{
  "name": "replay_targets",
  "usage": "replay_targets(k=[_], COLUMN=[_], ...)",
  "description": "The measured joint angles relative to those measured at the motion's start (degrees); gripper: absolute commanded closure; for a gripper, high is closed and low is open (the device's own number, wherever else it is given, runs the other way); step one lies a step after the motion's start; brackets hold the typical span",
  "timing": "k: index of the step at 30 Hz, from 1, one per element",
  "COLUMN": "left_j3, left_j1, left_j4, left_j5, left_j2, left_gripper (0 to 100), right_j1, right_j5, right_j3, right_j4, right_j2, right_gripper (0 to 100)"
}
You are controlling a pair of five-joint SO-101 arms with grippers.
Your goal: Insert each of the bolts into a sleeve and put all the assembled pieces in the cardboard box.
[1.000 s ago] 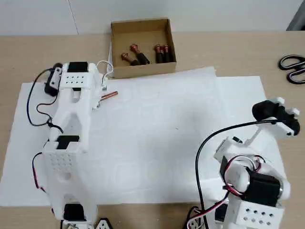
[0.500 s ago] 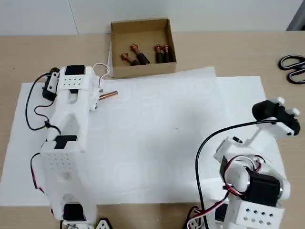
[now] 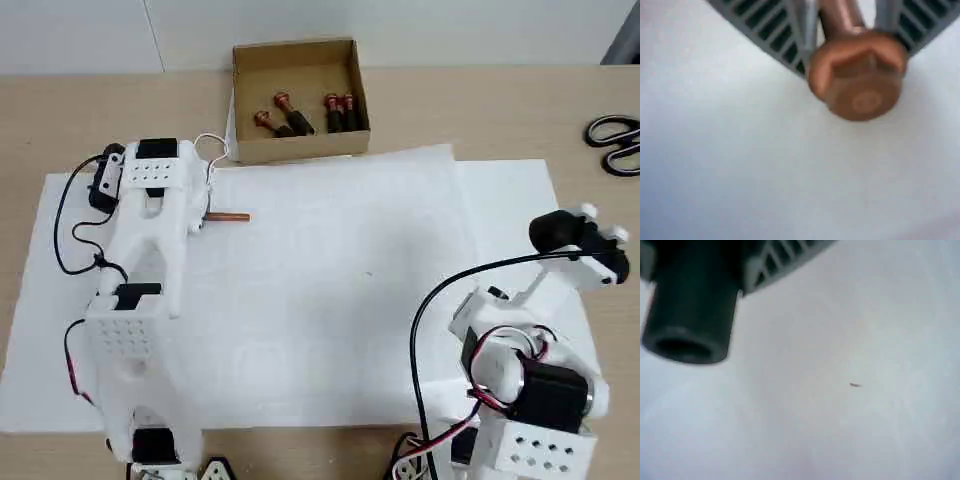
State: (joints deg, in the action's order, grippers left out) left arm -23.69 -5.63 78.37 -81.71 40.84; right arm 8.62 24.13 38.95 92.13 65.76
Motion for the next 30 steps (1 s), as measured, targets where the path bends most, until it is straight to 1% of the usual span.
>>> replay_targets(k=[13,19,22,25,30], left_j3=[-0.70,-0.88,-1.41,-5.01,-14.15], left_j1=[0.09,0.09,0.09,0.09,0.00], left_j4=[-0.09,-0.09,0.00,2.64,11.52], left_j5=[0.09,2.73,4.31,4.66,5.19], left_j2=[0.97,1.41,1.49,2.81,4.57], left_gripper=[93,93,99,99,99], right_j1=[0.00,0.00,0.00,0.00,0.00], right_j5=[0.00,0.00,0.00,0.00,0.00], right_j3=[0.00,0.00,0.00,0.00,0.00], right_j4=[0.00,0.00,0.00,0.00,0.00], right_j2=[0.00,0.00,0.00,0.00,0.00], right_gripper=[99.5,99.5,99.5,99.5,99.5])
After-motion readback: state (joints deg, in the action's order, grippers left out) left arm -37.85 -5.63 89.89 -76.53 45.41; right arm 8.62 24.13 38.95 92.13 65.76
